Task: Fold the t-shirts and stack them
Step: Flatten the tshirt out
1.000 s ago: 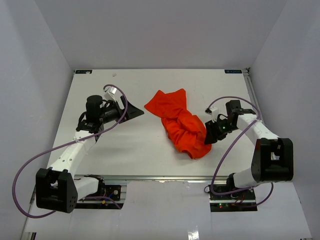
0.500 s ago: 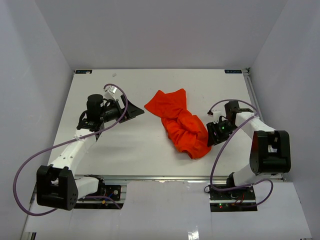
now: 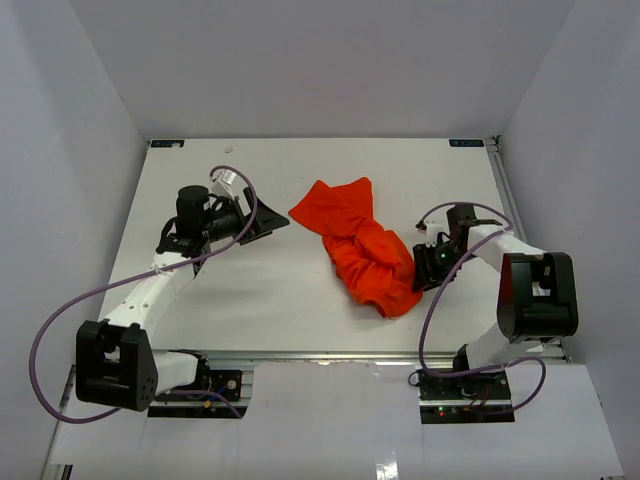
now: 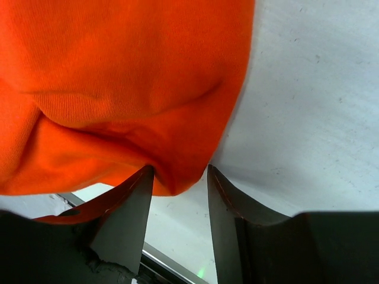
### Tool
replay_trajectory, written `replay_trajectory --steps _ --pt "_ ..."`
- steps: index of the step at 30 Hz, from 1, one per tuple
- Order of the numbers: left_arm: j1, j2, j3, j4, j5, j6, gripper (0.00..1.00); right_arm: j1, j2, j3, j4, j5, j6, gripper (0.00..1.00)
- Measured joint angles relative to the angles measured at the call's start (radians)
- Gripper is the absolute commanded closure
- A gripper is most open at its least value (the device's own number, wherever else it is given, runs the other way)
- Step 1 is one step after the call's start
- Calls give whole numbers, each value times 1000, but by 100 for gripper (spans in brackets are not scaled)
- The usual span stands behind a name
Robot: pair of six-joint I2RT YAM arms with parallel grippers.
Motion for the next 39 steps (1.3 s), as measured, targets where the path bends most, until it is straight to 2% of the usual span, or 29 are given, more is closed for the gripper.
replay_trajectory --steps 7,16,18,30,34,38,39 --pt "0 1 10 -1 0 0 2 -17 22 3 27 -18 33 50" --pt "0 -1 10 -1 0 0 2 -114 63 38 18 -66 29 52" --pt "0 -3 10 -1 0 -1 2 -116 68 38 19 -71 31 56" --pt "-1 -13 10 -19 -1 -4 2 -86 84 14 27 -141 64 58" --pt "-1 -13 10 -24 -1 -5 2 -72 90 7 32 -145 74 70" --pt "-2 -13 10 -27 -1 -5 2 -69 100 3 47 -136 86 94" --pt "-2 -13 10 -27 -1 -4 2 -69 99 4 50 -129 82 94"
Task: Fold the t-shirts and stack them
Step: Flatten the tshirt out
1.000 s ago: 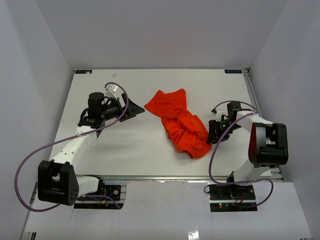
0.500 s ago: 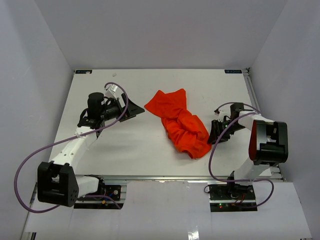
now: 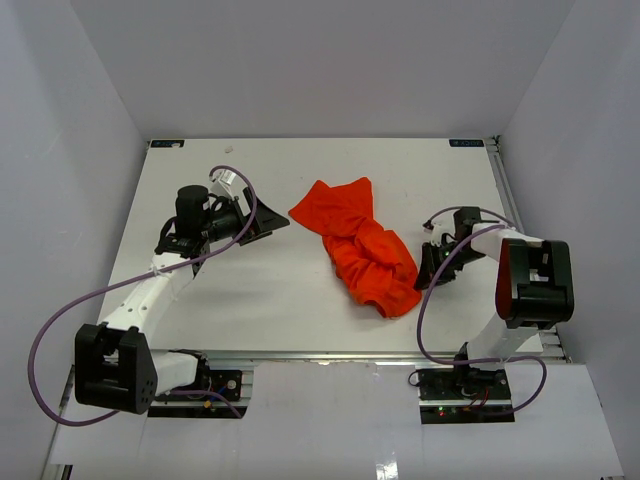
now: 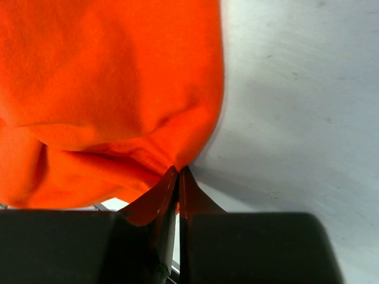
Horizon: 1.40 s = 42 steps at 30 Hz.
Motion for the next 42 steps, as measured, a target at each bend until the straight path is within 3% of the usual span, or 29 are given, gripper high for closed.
replay_trajectory --steps 17,30,37,42 --pt "-4 53 34 4 1 31 2 -108 -105 316 52 149 -185 94" --pt "-23 291 192 9 1 112 2 -228 -144 399 54 178 -265 94" --pt "-39 478 344 -23 -10 169 2 -234 -177 412 67 158 -282 94" --pt "-55 599 470 -65 -36 212 9 -270 -184 412 87 146 -282 94"
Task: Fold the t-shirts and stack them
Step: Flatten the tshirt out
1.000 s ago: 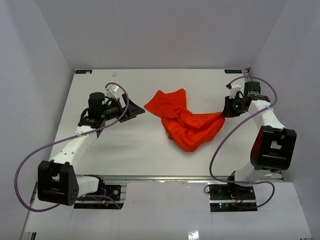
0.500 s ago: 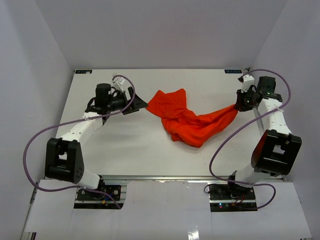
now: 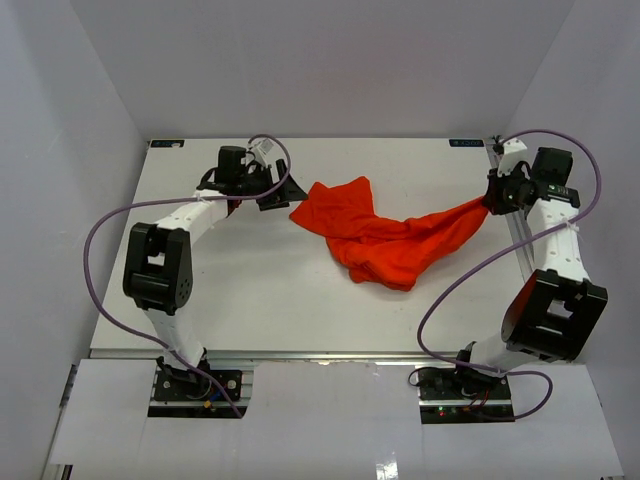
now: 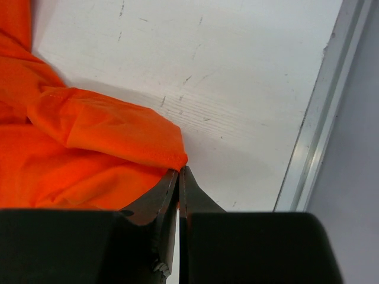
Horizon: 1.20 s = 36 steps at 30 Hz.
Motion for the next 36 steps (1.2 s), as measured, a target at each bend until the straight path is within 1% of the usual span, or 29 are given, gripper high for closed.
replay_trajectory --steps 5,8,12,13,16,19,22,23,25,29,36 --pt "-24 121 145 -50 -32 42 21 -33 -35 -1 34 -24 5 94" --pt "-42 195 240 -76 -58 66 33 -37 -60 -2 51 -44 11 94" --pt "-64 303 377 -127 -112 100 34 -37 -69 -7 66 -65 17 94" --pt "-68 328 407 -143 -134 106 35 -37 -70 -10 67 -71 19 94" --pt "-77 378 462 -203 -187 124 37 -40 -70 -14 69 -86 21 94" --pt "-85 378 450 -264 -238 148 37 -41 -70 -14 69 -97 26 94" --pt "-92 340 366 -301 -322 166 34 -41 -70 -14 70 -105 30 94" --pt "-95 327 343 -314 -344 166 27 -41 -70 -14 70 -106 32 94" --pt "-101 306 301 -350 -396 160 27 -41 -69 -14 70 -107 35 94" --pt "-109 299 292 -380 -466 144 28 -41 -68 -14 70 -109 40 94" --pt "-114 301 315 -395 -486 102 34 -41 -51 -14 69 -109 42 94"
